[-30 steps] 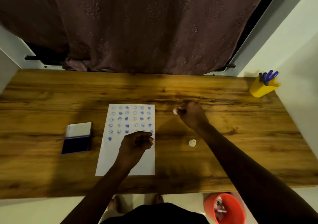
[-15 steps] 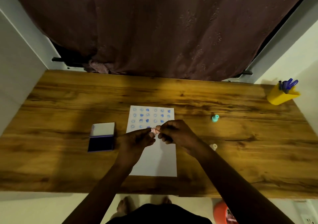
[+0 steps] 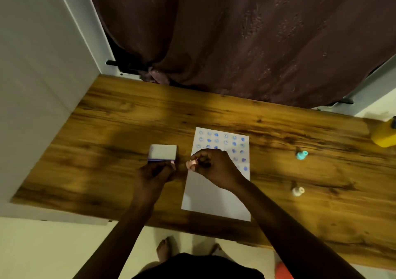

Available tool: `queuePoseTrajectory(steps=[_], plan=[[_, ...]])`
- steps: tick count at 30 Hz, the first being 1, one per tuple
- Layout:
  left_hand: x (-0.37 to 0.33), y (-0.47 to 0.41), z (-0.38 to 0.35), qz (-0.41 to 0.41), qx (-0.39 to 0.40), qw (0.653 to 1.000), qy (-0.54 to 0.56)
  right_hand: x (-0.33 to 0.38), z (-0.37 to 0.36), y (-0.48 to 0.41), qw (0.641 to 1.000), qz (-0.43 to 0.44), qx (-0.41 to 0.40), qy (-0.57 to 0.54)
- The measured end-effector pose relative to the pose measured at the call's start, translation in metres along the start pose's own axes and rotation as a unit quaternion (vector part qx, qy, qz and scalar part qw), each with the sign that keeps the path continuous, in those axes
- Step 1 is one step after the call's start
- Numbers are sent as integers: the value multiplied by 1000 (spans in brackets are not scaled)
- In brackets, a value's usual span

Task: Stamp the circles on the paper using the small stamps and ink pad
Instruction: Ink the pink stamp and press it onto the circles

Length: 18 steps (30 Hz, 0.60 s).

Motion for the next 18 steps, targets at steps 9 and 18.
queuePoseTrajectory(steps=[9,18], plan=[[-1,12,80,-1,-79,996,-28,37,-74,-49,971,14,62,232],[5,5,102,8,-58,998,-34,39,-99,-61,940,-15,96,327]])
Point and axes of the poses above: each hand's wrist, its own y-axis away from the middle knuckle, its own z-axis out of the back of the hand, x = y × z, the point moved 8 cm from there along -y, towards the middle knuckle, and after that the axes turned 11 degrees about x, right-handed, at the moved point
